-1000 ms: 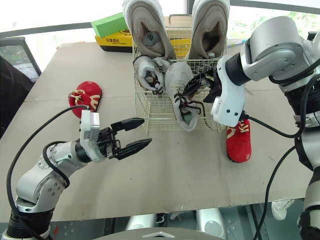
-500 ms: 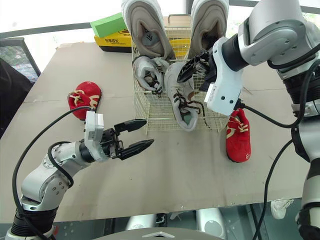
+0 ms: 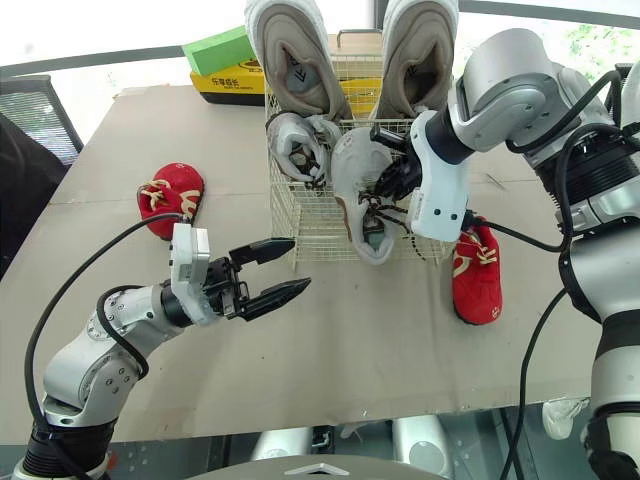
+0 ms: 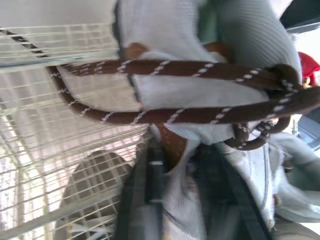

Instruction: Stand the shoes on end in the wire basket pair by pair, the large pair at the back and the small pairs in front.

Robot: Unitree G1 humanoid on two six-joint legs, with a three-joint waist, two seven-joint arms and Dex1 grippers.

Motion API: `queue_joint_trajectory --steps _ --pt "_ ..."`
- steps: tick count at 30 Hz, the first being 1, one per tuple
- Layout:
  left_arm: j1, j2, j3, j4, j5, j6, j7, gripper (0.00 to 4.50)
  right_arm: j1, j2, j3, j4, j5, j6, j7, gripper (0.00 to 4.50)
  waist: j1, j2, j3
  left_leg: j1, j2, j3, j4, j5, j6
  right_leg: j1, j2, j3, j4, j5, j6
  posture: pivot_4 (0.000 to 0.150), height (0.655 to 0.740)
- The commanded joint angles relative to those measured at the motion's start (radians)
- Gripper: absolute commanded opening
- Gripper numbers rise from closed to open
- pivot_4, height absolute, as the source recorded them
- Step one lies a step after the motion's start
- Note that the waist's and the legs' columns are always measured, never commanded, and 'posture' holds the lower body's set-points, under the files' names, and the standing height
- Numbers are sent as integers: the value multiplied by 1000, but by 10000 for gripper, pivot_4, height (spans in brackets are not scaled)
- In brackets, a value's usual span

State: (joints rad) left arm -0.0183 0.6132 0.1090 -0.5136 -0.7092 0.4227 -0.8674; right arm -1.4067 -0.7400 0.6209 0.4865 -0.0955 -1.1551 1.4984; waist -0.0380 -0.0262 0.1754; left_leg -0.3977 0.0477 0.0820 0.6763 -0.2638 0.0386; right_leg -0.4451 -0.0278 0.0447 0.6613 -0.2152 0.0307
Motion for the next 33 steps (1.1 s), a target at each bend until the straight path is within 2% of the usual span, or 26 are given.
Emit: queue_joint_trajectory --steps 1,4,10,15,19,22,27,30,33 --pt "11 -2 18 -57 -12 -9 15 41126 -17 -16 14 11 13 -21 8 341 0 0 0 0 0 0 0 0 0 0 0 0 0 0 0 1500 7400" --pt "13 -6 14 -64 -15 -7 27 41126 -5 -33 -30 -5 101 58 11 341 1 0 0 0 0 0 0 0 0 0 0 0 0 0 0 1500 7400" --pt "12 -15 11 -76 -37 3 31 41126 76 -114 -174 -103 278 398 4 341 4 0 0 -1 -1 -1 0 0 0 0 -2 -1 0 0 0 1500 7400" --pt "-13 -16 6 -61 -50 10 26 41126 190 -176 -371 -368 411 960 -194 341 5 0 0 -2 -1 -2 0 0 0 -1 -2 -2 0 0 0 1500 7400" --pt "-51 -11 -2 -32 -58 22 10 41126 365 -196 -595 -631 722 1497 -471 341 19 0 0 -3 -1 -3 0 0 0 0 -2 -3 -1 0 0 1500 7400" --pt "-81 -8 -5 -11 -60 31 -4 41126 446 -117 -720 -798 991 1767 -749 341 21 0 0 -3 -2 -2 0 0 0 0 -3 -2 -1 0 0 1500 7400" --pt "-114 -6 -4 12 -62 45 -25 41126 554 52 -839 -957 1249 1920 -1171 341 20 -1 -1 -3 -2 -3 0 0 0 0 5 -1 0 1 2 1500 7400" --pt "-117 -7 0 15 -60 49 -33 41126 628 122 -863 -1030 1337 1940 -1361 341 22 -1 -1 -4 -2 -4 0 0 0 0 6 -1 -1 2 4 1500 7400" --pt "-113 -9 3 13 -60 51 -34 41126 684 183 -861 -1087 1358 1928 -1516 341 22 -1 -1 -6 -2 -4 0 0 0 -1 6 -1 -2 2 5 1500 7400"
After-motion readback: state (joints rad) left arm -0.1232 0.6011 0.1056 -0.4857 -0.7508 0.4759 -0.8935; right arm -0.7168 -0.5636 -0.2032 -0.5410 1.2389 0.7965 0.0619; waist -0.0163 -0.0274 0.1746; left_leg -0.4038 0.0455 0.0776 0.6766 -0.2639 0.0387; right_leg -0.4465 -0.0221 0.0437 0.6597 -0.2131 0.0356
